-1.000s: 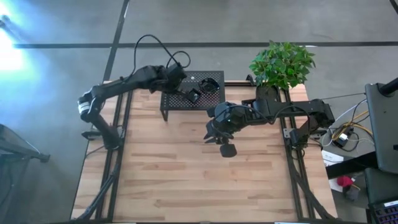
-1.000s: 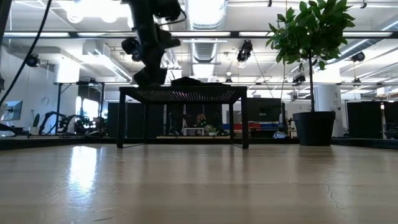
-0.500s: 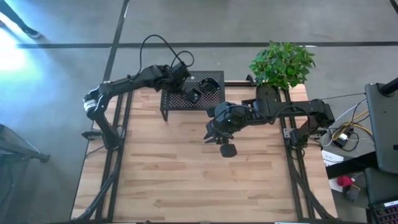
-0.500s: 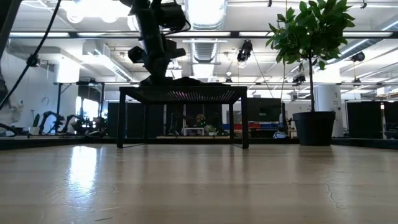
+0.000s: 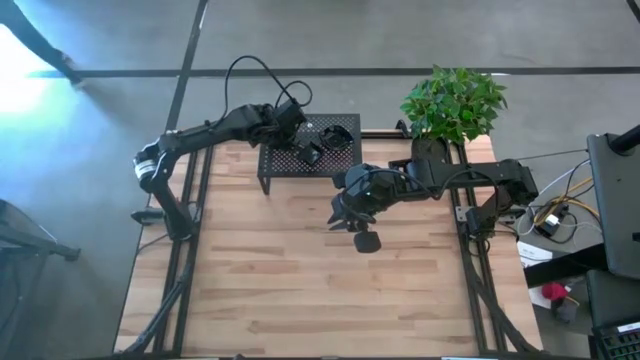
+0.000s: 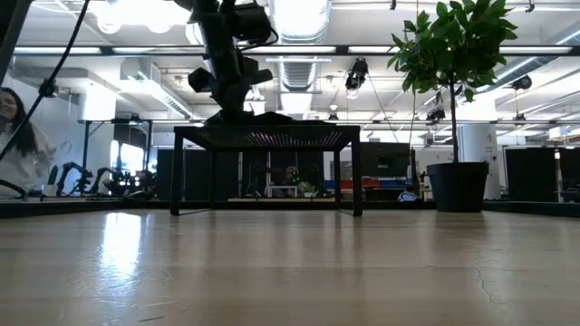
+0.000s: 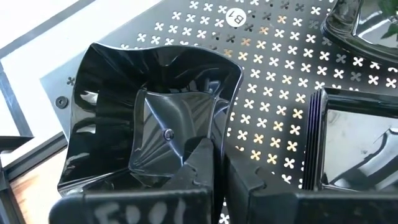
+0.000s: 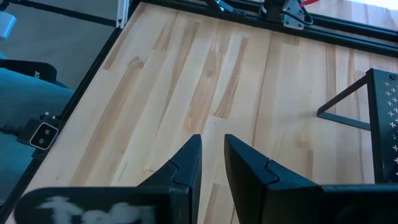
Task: Pick & Place Mini shaped plates
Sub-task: Put the stacked black distorted squared plates on the shelf, then return to Home Position
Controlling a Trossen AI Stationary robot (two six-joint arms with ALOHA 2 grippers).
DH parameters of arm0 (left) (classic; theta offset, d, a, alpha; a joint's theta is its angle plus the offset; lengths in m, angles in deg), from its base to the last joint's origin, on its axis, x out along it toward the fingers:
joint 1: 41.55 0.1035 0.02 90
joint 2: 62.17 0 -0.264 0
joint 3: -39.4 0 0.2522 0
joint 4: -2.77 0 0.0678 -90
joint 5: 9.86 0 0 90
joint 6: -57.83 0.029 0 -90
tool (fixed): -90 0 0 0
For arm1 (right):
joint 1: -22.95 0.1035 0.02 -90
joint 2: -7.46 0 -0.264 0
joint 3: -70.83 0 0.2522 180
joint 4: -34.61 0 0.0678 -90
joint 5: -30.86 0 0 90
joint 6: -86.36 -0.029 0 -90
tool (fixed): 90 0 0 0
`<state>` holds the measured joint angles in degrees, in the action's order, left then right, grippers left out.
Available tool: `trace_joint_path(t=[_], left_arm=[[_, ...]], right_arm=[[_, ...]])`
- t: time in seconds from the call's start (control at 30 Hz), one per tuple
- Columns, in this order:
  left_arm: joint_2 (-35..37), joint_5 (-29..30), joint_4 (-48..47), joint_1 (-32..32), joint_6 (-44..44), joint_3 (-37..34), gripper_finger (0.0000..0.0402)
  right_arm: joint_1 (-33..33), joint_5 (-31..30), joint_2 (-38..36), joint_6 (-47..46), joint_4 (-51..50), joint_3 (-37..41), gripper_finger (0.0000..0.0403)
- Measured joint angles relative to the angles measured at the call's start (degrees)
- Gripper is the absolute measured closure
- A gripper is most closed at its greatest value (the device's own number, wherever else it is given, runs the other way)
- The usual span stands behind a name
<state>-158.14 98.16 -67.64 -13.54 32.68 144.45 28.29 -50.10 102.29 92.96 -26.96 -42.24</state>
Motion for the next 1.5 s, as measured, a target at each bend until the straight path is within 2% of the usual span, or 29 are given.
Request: trace_joint_path(t=[0.13, 0.43, 0.67, 0.97, 1.07, 1.23, 1.33, 1.5], left_arm=[[-0.02, -0.37, 0.05, 0.0, -0.32, -0.02, 0.0373], [-0.04, -0.45, 0.09, -0.04, -0.35, -0.07, 0.031], [1.78, -0.35, -0.26, -0.04, 0.13, 0.34, 0.0305], [6.28, 0.01, -0.73, -1.52, 5.62, 3.5, 0.0306], [8.24, 1.58, -0.8, -3.75, 8.05, 3.74, 0.0317], [12.58, 9.43, -0.86, -10.43, 11.03, 3.04, 0.0362], [15.29, 13.05, -0.75, -15.73, 11.75, 2.51, 0.0393], [19.88, 15.6, -0.37, -25.96, 13.39, 1.28, 0.0398]], right_arm=[[0.0, 0.0, 0.0, -0.12, 0.0, 0.0, 0.0339], [0.0, 0.0, 0.0, -0.13, 0.0, 0.0, 0.0339], [0.0, 0.0, -0.27, -0.03, -0.04, 0.0, 0.0339], [0.0, -0.04, -3.82, 0.04, 0.0, -0.02, 0.0339], [0.05, -1.41, -5.44, 0.39, 0.0, -0.02, 0.0342], [0.01, -8.23, -8.37, -0.16, 0.07, 0.21, 0.0365], [0.02, -9.06, -10.39, 0.02, 0.14, 1.61, 0.0386], [0.06, -9.18, -14.23, -0.4, 1.6, 5.69, 0.0394]])
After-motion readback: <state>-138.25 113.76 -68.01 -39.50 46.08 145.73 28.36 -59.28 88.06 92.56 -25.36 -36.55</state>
